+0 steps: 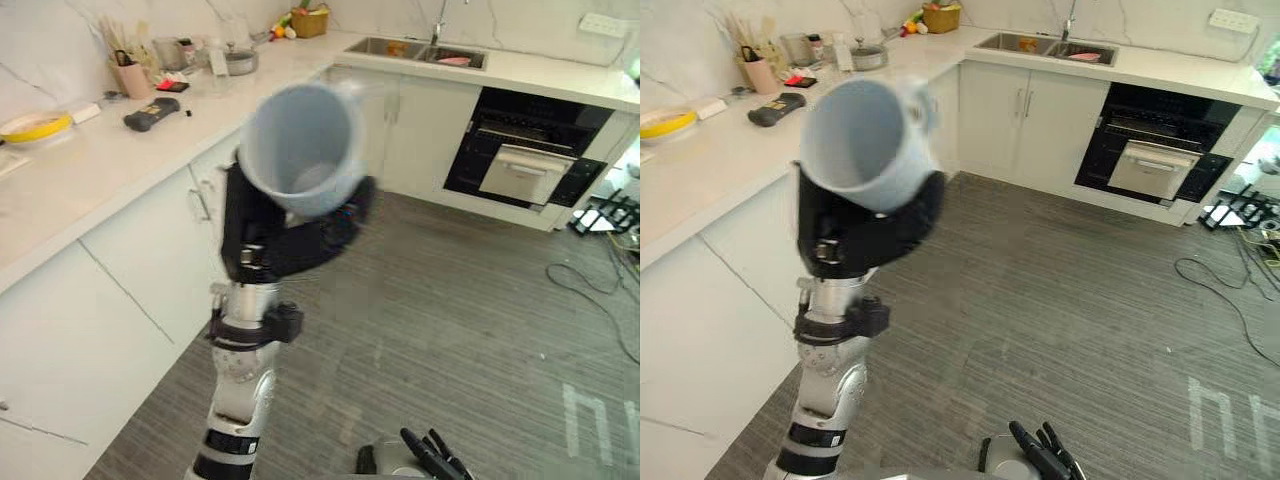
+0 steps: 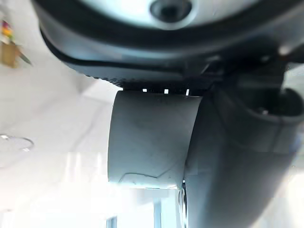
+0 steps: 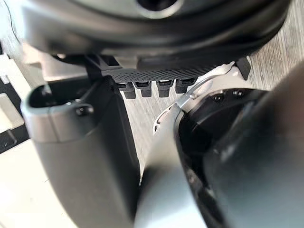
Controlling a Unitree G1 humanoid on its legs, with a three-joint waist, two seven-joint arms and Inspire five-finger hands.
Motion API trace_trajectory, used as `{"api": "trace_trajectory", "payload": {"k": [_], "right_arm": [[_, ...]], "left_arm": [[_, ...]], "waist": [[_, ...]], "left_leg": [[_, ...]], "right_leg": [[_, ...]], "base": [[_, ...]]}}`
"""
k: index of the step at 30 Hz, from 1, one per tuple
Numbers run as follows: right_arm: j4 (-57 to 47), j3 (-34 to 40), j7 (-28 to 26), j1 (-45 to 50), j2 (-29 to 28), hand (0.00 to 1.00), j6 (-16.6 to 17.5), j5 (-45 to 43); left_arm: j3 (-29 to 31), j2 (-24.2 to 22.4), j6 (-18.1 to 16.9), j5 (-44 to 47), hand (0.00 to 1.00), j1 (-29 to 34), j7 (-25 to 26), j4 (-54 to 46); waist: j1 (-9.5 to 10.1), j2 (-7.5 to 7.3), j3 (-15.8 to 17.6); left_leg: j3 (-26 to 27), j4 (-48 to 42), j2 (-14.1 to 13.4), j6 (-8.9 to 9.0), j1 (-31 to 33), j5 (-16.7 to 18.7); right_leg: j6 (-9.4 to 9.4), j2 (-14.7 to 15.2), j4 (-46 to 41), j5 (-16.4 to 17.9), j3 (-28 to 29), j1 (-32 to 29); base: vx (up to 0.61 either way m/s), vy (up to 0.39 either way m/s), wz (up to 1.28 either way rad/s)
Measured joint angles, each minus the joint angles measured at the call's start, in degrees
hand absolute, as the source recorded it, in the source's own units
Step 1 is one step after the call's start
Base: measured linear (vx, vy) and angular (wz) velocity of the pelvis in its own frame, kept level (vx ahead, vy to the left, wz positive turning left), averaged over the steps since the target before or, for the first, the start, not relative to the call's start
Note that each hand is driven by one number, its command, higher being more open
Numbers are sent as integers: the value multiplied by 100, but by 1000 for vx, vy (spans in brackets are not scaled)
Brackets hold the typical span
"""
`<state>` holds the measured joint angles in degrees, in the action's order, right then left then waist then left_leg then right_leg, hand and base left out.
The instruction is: Walk over to the sink, pick up the cup, carry it to the dishwasher, place the cup inside the dishwasher, then close the dishwasher door
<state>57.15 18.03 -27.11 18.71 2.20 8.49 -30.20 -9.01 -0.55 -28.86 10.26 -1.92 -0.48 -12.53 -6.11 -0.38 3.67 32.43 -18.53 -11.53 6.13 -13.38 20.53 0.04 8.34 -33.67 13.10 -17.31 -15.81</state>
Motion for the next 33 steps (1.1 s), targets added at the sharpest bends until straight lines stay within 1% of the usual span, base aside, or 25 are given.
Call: {"api": "trace_trajectory", "payload": {"k": [3, 5, 6, 7, 8, 9, 10, 12, 13, 15, 16, 17, 18, 19, 21, 23, 24, 25, 26, 27, 28, 29, 30, 32, 33], "right_arm": [[162, 62, 12, -87, 55, 100, -47, -11], [231, 67, 12, -87, 118, 100, -112, -9], [256, 102, 8, -79, 144, 100, -147, -2], [264, 154, 10, -59, 144, 100, -156, -2], [269, 154, 28, -15, 158, 100, -152, -1], [329, 75, 43, -19, 234, 100, -148, 11], [369, 29, 55, -35, 279, 100, -140, 30], [474, -136, 71, -125, 491, 100, -135, 214], [474, -162, 69, -169, 538, 100, -124, 298], [484, -164, 68, -251, 605, 100, -94, 363], [493, -167, 70, -336, 661, 100, -59, 366], [524, -170, 72, -408, 678, 100, -19, 377], [586, -230, 103, -567, 684, 100, 63, 444], [601, -248, 140, -615, 631, 100, 86, 457], [505, -298, 243, -736, 403, 100, 86, 457], [460, -326, 317, -671, 332, 100, 85, 444], [436, -317, 383, -608, 290, 100, 87, 434], [415, -296, 455, -557, 218, 100, 147, 417], [401, -253, 489, -556, 143, 100, 209, 390], [348, -239, 560, -528, 27, 100, 318, 309], [124, -316, 662, -384, -81, 100, 439, 338], [-52, -416, 720, -316, -94, 100, 460, 350], [-488, -605, 824, -187, -132, 100, 516, 349], [-1340, -791, 1091, 35, -256, 100, 576, 340], [-2107, -936, 1349, 250, -346, 100, 709, 345]], "left_arm": [[-42, 253, 89, 64, 0, 363, 39, 250], [-139, 423, 129, 102, 0, 587, 63, 353], [-228, 497, 163, 96, 0, 717, 78, 357], [-276, 489, 166, 96, 0, 760, 93, 357], [-305, 515, 163, 95, 0, 879, 98, 356], [-314, 533, 163, 93, 0, 1062, 88, 370], [-318, 548, 164, 82, 0, 1092, 61, 427], [-266, 657, 193, -64, 0, 1200, 26, 696], [-229, 699, 196, -91, 0, 1283, 43, 696], [-207, 721, 229, -148, 0, 1326, 51, 684], [-204, 691, 239, -152, 0, 1340, 54, 637], [-185, 683, 248, -169, 0, 1346, 59, 592], [-73, 672, 254, -241, 0, 1437, 64, 499], [4, 680, 253, -245, 0, 1451, 66, 500], [195, 741, 256, -246, 0, 1499, 87, 543], [198, 820, 256, -228, 0, 1529, 106, 543], [186, 895, 256, -185, 0, 1523, 86, 542], [186, 960, 267, -112, 0, 1506, 31, 507], [188, 988, 294, -66, 0, 1508, 24, 408], [172, 1005, 331, -9, 0, 1507, 0, 222], [61, 989, 364, -9, 0, 1506, -23, -48], [17, 988, 362, -25, 0, 1502, -17, -140], [-118, 1001, 363, -68, 0, 1449, -5, -314], [-404, 1015, 356, -252, 0, 1271, 2, -446], [-666, 1028, 355, -360, 0, 1195, -65, -461]], "waist": [[80, -1, -3], [94, 9, -37], [143, 103, -44], [204, 184, -46], [289, 282, -86], [432, 264, -107], [473, 260, -98], [553, 202, -75], [553, 159, -46], [555, 101, -4], [640, 113, -3], [698, 128, 17], [848, 95, 22], [884, 37, 30], [824, -64, 76], [828, -121, 57], [819, -182, 30], [824, -276, 13], [812, -345, 61], [786, -448, 122], [725, -435, 167], [689, -433, 179], [537, -383, 192], [344, -383, 228], [239, -330, 264]], "left_leg": [[-116, -412, -120, -25, -24, 1], [-461, -1559, -395, -448, 382, -197], [-890, -2706, -674, -1072, 910, -724], [-1128, -3177, -803, -1247, 1157, -1075], [-1577, -3752, -876, -1338, 1509, -1861], [-2075, -4360, -688, -951, 1886, -1743], [-2202, -4554, -523, -805, 2099, -1387], [-2097, -4006, 52, -845, 2737, -451], [-2010, -3370, 205, -826, 2896, -318], [-2120, -1635, 492, -683, 3120, -459], [-2596, -318, 668, -543, 3208, -924], [-2884, 51, 714, -392, 3267, -1286], [-3248, 150, 863, -165, 3222, -2067], [-3282, -17, 982, -362, 3190, -2070], [-3080, -817, 1026, -540, 3261, -1348], [-2978, -1110, 1118, -676, 3139, -1087], [-2916, -1211, 1237, -769, 2952, -882], [-2804, -1143, 1376, -840, 2671, -695], [-2750, -1052, 1459, -870, 2458, -568], [-2702, -860, 1588, -952, 2134, -436], [-2612, -374, 1672, -1094, 1503, -348], [-2571, -189, 1664, -1116, 1270, -335], [-2568, 78, 1607, -1140, 911, -300], [-2549, 386, 1526, -1082, 439, -334], [-2514, 630, 1459, -1066, 0, -335]], "right_leg": [[1, 2, -319, 411, -4, 58], [-49, -63, -315, 535, 38, 182], [-105, -281, -173, 659, 141, 326], [-140, -436, -57, 666, 199, 421], [-236, -683, 172, 614, 373, 585], [-337, -843, 443, 555, 725, 777], [-357, -875, 577, 534, 845, 878], [-215, -839, 1301, 273, 1383, 1453], [-162, -768, 1557, 224, 1582, 1676], [-108, -598, 1959, 199, 1867, 2072], [-25, -518, 2158, 232, 2121, 2233], [33, -498, 2223, 268, 2264, 2303], [162, -381, 2304, 423, 2657, 2423], [203, -303, 2279, 503, 2787, 2472], [208, -218, 1582, 518, 2977, 2367], [264, -156, 956, 484, 2965, 2283], [456, -73, 305, 373, 2956, 2154], [924, 44, -560, 96, 2948, 1850], [1156, 129, -1095, -187, 2905, 1650], [1148, 307, -1862, -847, 2730, 1330], [593, 445, -2995, -1438, 2443, 707], [407, 373, -3371, -1264, 2334, 429], [154, 201, -3804, -884, 2017, -71], [233, 18, -3657, -548, 1338, -690], [177, 16, -3050, -386, 619, -958]], "base": [[148, -130, 10], [202, -178, -24], [198, -189, -53], [290, -203, -75], [344, -52, -110], [377, -2, -118], [332, 54, -131], [430, 63, -121], [641, 125, -115], [482, 130, -87], [399, 183, -80], [516, 291, -134], [523, 323, -115], [620, 348, -105], [589, 261, -38], [378, 129, -10], [454, 130, -10], [443, 123, -19], [440, 121, -29], [435, 109, -40], [439, 100, -45], [495, 80, -41], [421, 48, -21], [523, 4, -8], [539, -21, -6]]}}
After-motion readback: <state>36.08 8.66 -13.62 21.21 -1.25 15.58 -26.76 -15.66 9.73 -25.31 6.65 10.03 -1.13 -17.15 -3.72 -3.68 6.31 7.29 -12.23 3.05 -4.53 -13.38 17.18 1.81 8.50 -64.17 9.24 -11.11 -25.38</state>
